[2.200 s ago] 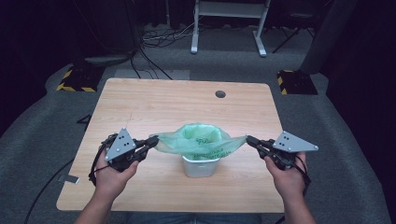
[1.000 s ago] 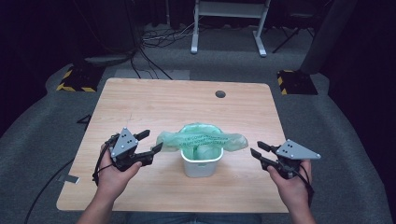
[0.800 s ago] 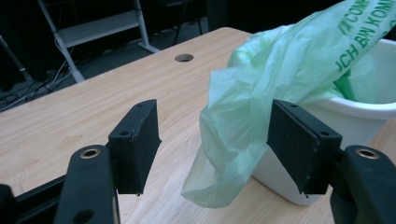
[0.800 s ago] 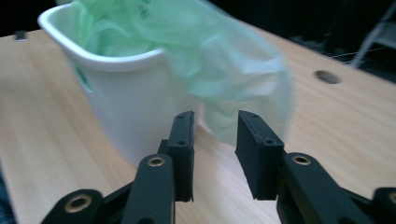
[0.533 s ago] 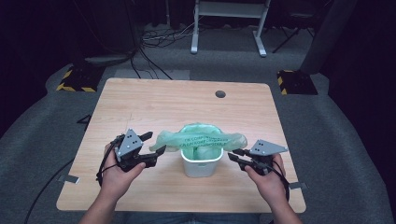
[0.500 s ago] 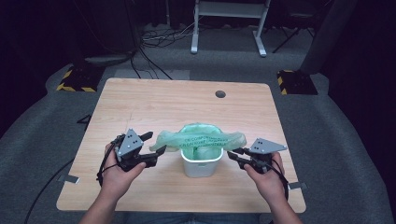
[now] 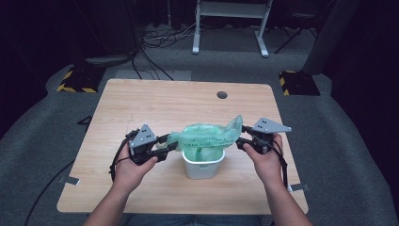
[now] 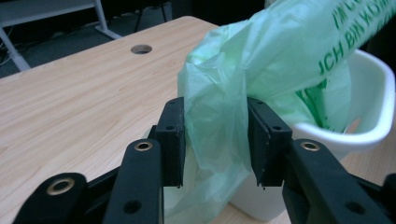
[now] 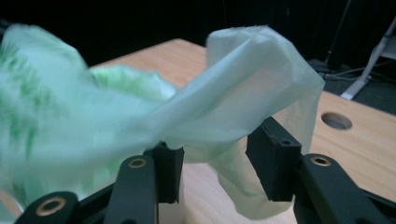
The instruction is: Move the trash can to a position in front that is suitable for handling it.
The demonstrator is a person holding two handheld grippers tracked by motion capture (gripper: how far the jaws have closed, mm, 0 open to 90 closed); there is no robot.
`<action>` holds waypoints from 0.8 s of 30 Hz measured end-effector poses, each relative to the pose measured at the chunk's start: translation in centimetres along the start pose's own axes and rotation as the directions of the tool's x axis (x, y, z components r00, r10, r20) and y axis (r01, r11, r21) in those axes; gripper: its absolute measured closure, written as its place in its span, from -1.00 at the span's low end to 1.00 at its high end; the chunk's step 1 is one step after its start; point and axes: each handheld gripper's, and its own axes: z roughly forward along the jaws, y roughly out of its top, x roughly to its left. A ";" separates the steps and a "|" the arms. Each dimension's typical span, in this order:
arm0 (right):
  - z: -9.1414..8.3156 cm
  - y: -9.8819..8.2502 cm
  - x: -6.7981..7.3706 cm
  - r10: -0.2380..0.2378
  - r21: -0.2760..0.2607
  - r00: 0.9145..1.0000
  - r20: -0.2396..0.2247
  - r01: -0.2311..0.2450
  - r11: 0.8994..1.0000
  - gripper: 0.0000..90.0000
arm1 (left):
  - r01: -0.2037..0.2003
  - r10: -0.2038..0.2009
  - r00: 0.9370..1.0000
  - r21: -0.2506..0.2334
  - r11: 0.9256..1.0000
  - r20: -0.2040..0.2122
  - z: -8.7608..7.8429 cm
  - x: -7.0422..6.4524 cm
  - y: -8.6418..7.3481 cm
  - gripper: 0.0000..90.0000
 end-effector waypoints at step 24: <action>4.4 4.4 7.4 -0.137 0.053 0.952 -0.273 0.157 0.986 -0.48 | -0.046 0.050 0.996 -0.055 0.997 0.072 0.6 -2.0 2.8 0.90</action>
